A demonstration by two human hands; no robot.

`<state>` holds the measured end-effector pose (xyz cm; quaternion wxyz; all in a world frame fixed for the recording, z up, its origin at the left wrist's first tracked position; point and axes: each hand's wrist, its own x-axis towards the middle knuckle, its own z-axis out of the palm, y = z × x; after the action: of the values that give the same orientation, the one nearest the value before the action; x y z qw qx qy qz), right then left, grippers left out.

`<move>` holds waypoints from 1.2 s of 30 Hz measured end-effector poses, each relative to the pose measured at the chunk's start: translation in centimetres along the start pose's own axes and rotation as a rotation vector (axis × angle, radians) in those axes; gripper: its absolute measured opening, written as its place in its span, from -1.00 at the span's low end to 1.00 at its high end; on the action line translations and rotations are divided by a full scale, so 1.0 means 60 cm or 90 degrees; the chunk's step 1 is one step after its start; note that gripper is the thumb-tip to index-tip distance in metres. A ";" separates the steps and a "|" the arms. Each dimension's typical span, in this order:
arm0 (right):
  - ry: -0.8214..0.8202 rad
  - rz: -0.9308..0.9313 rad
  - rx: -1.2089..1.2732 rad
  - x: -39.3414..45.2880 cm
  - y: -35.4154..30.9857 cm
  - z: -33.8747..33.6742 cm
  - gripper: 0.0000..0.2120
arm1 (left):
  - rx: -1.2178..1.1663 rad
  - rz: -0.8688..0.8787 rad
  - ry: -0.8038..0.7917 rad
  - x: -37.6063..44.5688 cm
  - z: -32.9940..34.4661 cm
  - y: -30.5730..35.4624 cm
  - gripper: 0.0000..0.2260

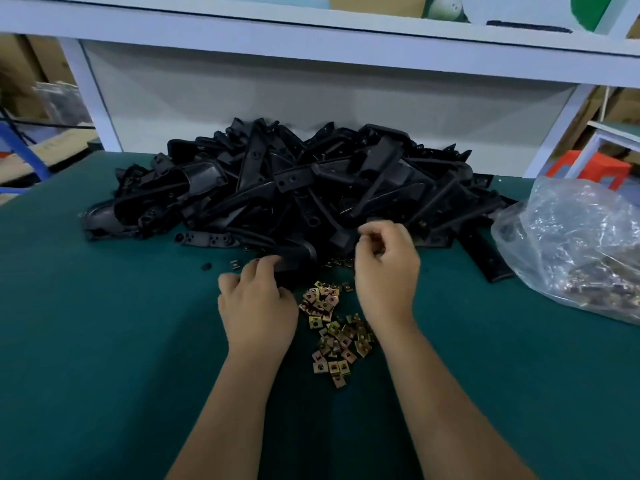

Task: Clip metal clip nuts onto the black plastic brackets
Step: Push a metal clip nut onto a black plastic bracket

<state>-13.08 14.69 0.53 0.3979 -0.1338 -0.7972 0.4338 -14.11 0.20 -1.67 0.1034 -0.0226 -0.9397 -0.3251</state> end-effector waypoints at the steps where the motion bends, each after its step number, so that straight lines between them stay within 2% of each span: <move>1: -0.020 -0.018 -0.014 -0.015 0.002 0.004 -0.85 | 0.023 0.000 0.007 0.002 -0.002 -0.003 -0.61; 5: -0.024 0.028 -0.010 -0.047 0.008 -0.006 -0.83 | -0.016 0.011 0.065 0.007 -0.009 -0.010 -0.65; 9: -0.025 0.095 0.045 -0.069 0.009 -0.031 -0.80 | -0.106 0.071 0.131 0.000 -0.013 -0.013 -0.70; 13: -0.013 0.079 0.066 -0.082 0.005 -0.043 -0.82 | -0.276 0.042 0.180 -0.010 -0.017 -0.008 -0.72; 16: -0.016 0.045 0.064 -0.083 0.000 -0.043 -0.84 | -0.421 -0.002 0.171 -0.013 -0.023 -0.008 -0.82; 19: -0.006 -0.032 0.030 -0.086 -0.007 -0.041 -0.80 | -0.566 0.005 0.163 -0.018 -0.033 0.001 -0.77; 21: 0.000 -0.068 0.022 -0.088 -0.010 -0.040 -0.76 | -0.722 -0.037 0.116 -0.018 -0.037 0.009 -0.77; 23: -0.009 -0.076 0.037 -0.091 -0.012 -0.041 -0.74 | -0.900 -0.096 0.007 -0.020 -0.037 0.017 -0.84; 26: -0.066 -0.050 0.096 -0.093 -0.016 -0.041 -0.68 | -1.024 -0.139 -0.154 -0.027 -0.027 0.032 -0.86; 28: -0.114 -0.024 0.145 -0.093 -0.019 -0.038 -0.70 | -1.028 -0.135 -0.214 -0.035 -0.019 0.043 -0.81; 31: -0.160 -0.013 0.228 -0.093 -0.027 -0.033 -0.86 | -0.977 -0.146 -0.275 -0.047 -0.008 0.056 -0.76; 34: -0.133 0.050 0.336 -0.087 -0.032 -0.031 -0.84 | -0.910 -0.183 -0.272 -0.048 -0.002 0.061 -0.69; 36: -0.116 0.135 0.417 -0.079 -0.032 -0.032 -0.82 | -0.900 -0.148 -0.283 -0.043 -0.001 0.062 -0.69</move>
<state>-8.32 12.05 0.16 0.2995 -0.0416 -0.6298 0.7155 -11.16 3.12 0.10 -0.1629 -0.0494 -0.5018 -0.8481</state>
